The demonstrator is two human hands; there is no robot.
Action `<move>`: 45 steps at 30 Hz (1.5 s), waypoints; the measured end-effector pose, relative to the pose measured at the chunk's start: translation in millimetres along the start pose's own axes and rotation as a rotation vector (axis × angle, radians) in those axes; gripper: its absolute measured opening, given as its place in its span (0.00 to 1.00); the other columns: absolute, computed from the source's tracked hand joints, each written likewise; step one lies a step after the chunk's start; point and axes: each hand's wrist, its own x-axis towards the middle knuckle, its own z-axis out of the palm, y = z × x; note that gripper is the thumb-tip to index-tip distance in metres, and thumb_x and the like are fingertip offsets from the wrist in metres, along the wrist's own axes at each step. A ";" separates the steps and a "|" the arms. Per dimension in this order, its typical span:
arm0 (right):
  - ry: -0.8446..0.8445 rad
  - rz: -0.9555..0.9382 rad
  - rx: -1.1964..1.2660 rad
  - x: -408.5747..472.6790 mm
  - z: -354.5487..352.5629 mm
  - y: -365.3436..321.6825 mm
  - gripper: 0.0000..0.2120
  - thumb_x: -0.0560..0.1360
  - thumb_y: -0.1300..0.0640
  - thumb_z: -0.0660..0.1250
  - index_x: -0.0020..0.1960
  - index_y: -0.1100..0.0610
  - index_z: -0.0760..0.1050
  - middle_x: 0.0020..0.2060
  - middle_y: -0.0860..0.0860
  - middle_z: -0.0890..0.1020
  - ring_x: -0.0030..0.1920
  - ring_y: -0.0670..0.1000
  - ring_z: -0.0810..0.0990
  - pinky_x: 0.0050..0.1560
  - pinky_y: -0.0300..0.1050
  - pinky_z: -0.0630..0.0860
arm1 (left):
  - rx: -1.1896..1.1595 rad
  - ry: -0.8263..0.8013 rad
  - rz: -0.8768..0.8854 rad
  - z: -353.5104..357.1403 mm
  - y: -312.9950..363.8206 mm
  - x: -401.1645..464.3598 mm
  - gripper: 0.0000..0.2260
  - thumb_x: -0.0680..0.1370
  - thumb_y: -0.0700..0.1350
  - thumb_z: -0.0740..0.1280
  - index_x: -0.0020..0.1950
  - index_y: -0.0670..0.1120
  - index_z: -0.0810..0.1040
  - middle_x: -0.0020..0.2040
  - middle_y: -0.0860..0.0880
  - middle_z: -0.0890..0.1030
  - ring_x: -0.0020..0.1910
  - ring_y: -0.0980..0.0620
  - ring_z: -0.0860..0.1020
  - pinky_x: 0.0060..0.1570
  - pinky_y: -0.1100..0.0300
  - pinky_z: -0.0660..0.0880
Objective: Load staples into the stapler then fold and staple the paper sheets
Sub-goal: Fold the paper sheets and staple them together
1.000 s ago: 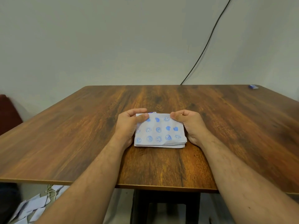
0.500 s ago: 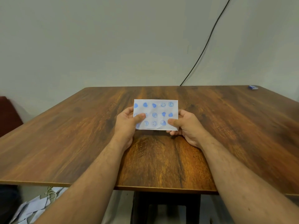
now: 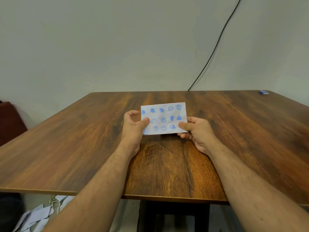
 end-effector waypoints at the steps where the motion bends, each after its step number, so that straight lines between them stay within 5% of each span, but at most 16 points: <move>1: 0.016 0.001 0.013 0.7 -0.4 0.0 0.10 0.77 0.65 0.70 0.59 0.61 0.78 0.49 0.59 0.86 0.32 0.50 0.85 0.29 0.36 0.80 | 0.008 -0.019 0.006 0.2 0.1 -0.1 0.14 0.79 0.36 0.69 0.55 0.54 0.74 0.58 0.43 0.83 0.51 0.42 0.86 0.49 0.43 0.83; 4: 0.078 -0.004 0.107 2.0 -1.6 -0.2 0.10 0.77 0.67 0.70 0.57 0.61 0.78 0.49 0.60 0.86 0.31 0.50 0.85 0.27 0.35 0.79 | 0.104 -0.132 0.003 0.1 1.5 -3.2 0.11 0.79 0.35 0.69 0.47 0.50 0.85 0.66 0.45 0.79 0.61 0.43 0.81 0.55 0.47 0.82; 7: 0.097 -0.020 0.147 3.2 -2.4 0.5 0.07 0.77 0.66 0.70 0.55 0.61 0.78 0.48 0.60 0.86 0.31 0.50 0.84 0.25 0.35 0.78 | 0.074 -0.214 -0.064 -1.9 2.3 -4.8 0.15 0.79 0.32 0.66 0.54 0.49 0.87 0.68 0.48 0.78 0.64 0.45 0.79 0.60 0.46 0.80; 12: 0.088 -0.061 0.029 7.1 -3.3 5.0 0.10 0.81 0.55 0.67 0.58 0.59 0.80 0.43 0.58 0.86 0.25 0.46 0.77 0.21 0.36 0.72 | -0.123 -0.031 -0.019 -1.2 4.1 -2.4 0.18 0.79 0.29 0.65 0.62 0.45 0.83 0.63 0.48 0.79 0.55 0.48 0.84 0.45 0.57 0.84; 15: 0.083 -0.169 -0.245 3.7 -1.6 8.4 0.10 0.81 0.54 0.66 0.59 0.55 0.82 0.43 0.52 0.87 0.27 0.46 0.75 0.24 0.36 0.70 | -0.219 0.031 -0.026 -2.0 6.4 -0.3 0.18 0.79 0.28 0.64 0.65 0.43 0.81 0.61 0.48 0.78 0.53 0.49 0.84 0.41 0.60 0.84; 20: 0.200 -0.539 -0.825 -7.2 9.0 12.9 0.09 0.79 0.57 0.68 0.57 0.50 0.83 0.47 0.44 0.84 0.46 0.41 0.79 0.44 0.32 0.71 | -0.197 0.028 -0.036 0.3 5.8 0.6 0.20 0.79 0.27 0.64 0.66 0.43 0.80 0.65 0.48 0.76 0.59 0.47 0.82 0.43 0.61 0.84; 24: 0.113 -0.562 -1.199 -4.2 15.0 16.7 0.20 0.79 0.50 0.67 0.71 0.50 0.75 0.61 0.47 0.77 0.61 0.47 0.72 0.58 0.38 0.66 | -0.166 0.009 -0.029 0.5 5.2 0.3 0.21 0.78 0.26 0.64 0.67 0.43 0.80 0.62 0.49 0.76 0.62 0.47 0.81 0.48 0.58 0.84; 29: 0.070 -0.534 -1.405 -1.4 19.3 18.0 0.21 0.80 0.46 0.63 0.72 0.48 0.73 0.62 0.49 0.79 0.61 0.51 0.68 0.60 0.48 0.67 | -0.147 0.009 -0.029 0.5 3.9 1.8 0.21 0.78 0.27 0.65 0.67 0.44 0.80 0.65 0.49 0.74 0.62 0.47 0.80 0.52 0.56 0.82; 33: 0.066 -0.442 -1.411 -0.1 19.4 16.1 0.18 0.81 0.44 0.62 0.69 0.46 0.76 0.57 0.50 0.77 0.60 0.52 0.69 0.59 0.50 0.66 | -0.116 0.008 -0.040 1.2 6.1 -1.3 0.19 0.79 0.30 0.66 0.65 0.46 0.82 0.65 0.48 0.76 0.56 0.49 0.82 0.46 0.59 0.83; 37: 0.037 -0.437 -1.307 1.1 17.9 18.1 0.15 0.79 0.44 0.64 0.64 0.45 0.78 0.51 0.45 0.80 0.56 0.50 0.76 0.53 0.49 0.68 | -0.118 0.011 -0.023 1.9 7.3 -4.0 0.18 0.80 0.30 0.64 0.67 0.44 0.80 0.55 0.53 0.78 0.50 0.53 0.82 0.41 0.64 0.82; 43: -0.003 -0.497 -0.839 -5.9 23.1 16.3 0.13 0.76 0.52 0.72 0.60 0.48 0.76 0.49 0.42 0.81 0.45 0.38 0.78 0.41 0.28 0.70 | -0.181 0.037 -0.028 0.4 5.9 -0.7 0.20 0.79 0.29 0.65 0.70 0.42 0.77 0.57 0.47 0.81 0.52 0.51 0.83 0.47 0.60 0.83; 45: 0.008 -0.465 -0.680 -5.1 30.7 14.1 0.16 0.75 0.55 0.73 0.60 0.50 0.75 0.49 0.43 0.82 0.45 0.41 0.82 0.43 0.29 0.77 | -0.203 0.038 -0.020 0.1 3.9 1.7 0.20 0.79 0.29 0.65 0.71 0.41 0.76 0.60 0.43 0.82 0.55 0.48 0.82 0.48 0.59 0.83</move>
